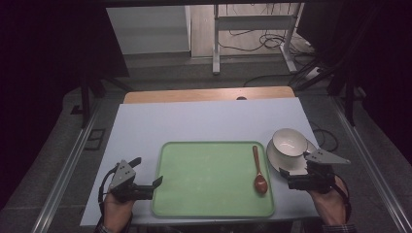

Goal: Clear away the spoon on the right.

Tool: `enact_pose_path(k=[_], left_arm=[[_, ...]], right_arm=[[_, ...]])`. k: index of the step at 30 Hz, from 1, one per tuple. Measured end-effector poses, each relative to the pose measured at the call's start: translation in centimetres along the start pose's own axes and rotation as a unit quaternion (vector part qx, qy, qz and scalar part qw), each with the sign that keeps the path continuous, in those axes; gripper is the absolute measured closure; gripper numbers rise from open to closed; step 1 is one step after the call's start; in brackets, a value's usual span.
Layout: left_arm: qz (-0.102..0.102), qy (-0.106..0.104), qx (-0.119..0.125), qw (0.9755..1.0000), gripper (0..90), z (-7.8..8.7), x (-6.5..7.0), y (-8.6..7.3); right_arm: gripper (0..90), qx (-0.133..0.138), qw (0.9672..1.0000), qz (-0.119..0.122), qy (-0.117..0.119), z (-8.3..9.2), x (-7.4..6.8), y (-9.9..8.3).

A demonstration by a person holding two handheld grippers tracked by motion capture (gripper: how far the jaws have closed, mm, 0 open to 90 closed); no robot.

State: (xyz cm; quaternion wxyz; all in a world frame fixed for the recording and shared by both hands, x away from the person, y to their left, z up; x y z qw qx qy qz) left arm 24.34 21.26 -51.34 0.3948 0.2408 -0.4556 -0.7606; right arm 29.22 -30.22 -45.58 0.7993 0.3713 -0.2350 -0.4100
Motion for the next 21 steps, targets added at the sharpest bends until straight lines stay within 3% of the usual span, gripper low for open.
enact_pose_path(k=[7,21], left_arm=[[0.005,-0.005,-0.002,1.0000,1.0,0.0,0.0,0.0],[0.004,-0.002,-0.002,1.0000,1.1,0.0,-0.1,0.0]], right_arm=[[0.0,0.016,0.9998,-0.011,0.001,0.9,0.4,-0.5],[0.0,0.015,0.9997,-0.017,-0.013,1.6,0.9,-2.3]])
Point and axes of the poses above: each handheld gripper's, and its own axes: z roughly backward along the jaws, y roughly out of its top, x roughly to its right, the point moved 2 cm from there along -z, roughly forward along the jaws, and after that the axes turned 4 degrees about -x, right-handed, at the moved point
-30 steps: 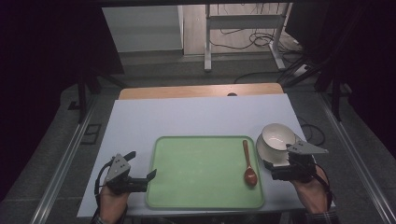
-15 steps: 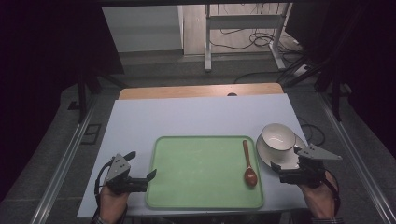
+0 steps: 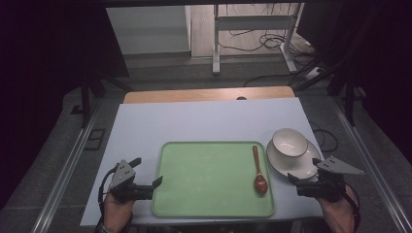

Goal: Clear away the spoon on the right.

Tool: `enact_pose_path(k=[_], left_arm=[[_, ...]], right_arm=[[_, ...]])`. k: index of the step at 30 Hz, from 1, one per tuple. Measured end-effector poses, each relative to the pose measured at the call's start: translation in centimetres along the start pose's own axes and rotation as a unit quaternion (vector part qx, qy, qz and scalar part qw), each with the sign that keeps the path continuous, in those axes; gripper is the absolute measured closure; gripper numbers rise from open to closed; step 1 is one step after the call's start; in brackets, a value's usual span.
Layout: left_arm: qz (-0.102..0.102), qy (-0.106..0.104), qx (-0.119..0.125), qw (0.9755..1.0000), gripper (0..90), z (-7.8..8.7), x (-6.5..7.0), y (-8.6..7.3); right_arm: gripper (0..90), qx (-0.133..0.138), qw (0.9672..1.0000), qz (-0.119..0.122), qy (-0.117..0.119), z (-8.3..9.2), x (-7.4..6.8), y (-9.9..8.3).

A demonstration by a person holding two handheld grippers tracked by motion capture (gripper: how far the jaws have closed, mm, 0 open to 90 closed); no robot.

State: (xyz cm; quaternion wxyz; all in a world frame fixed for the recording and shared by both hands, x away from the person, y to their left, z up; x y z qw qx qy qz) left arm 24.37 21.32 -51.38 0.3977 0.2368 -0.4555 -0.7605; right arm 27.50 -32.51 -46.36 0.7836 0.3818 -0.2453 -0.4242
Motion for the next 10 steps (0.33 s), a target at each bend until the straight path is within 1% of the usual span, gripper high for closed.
enact_pose_path(k=[2,4,5,8,10], left_arm=[[-0.001,0.001,0.000,1.0000,1.1,0.0,0.0,0.0],[-0.001,0.001,0.000,1.0000,1.1,0.0,0.0,0.0],[-0.001,0.001,0.000,1.0000,1.1,0.0,0.0,0.0],[-0.003,0.001,0.000,1.0000,1.1,0.0,0.0,0.0],[-0.003,0.001,0.000,1.0000,1.1,0.0,0.0,0.0]], right_arm=[[0.0,-0.003,1.0000,-0.001,-0.005,0.0,0.1,-0.6],[0.0,-0.005,1.0000,-0.001,-0.004,0.0,0.2,-0.8],[0.0,-0.009,0.9999,-0.008,-0.005,0.0,0.4,-1.2],[0.0,-0.011,0.9997,-0.017,-0.010,-0.1,0.7,-1.5],[0.0,-0.011,0.9997,-0.017,-0.010,-0.1,0.7,-1.6]])
Point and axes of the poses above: each handheld gripper's, and its own axes: z roughly backward along the jaws, y roughly out of its top, x roughly to its right, the point moved 2 cm from there along -z, roughly forward along the jaws, and after that the axes turned 4 degrees about -x, right-handed, at the moved point
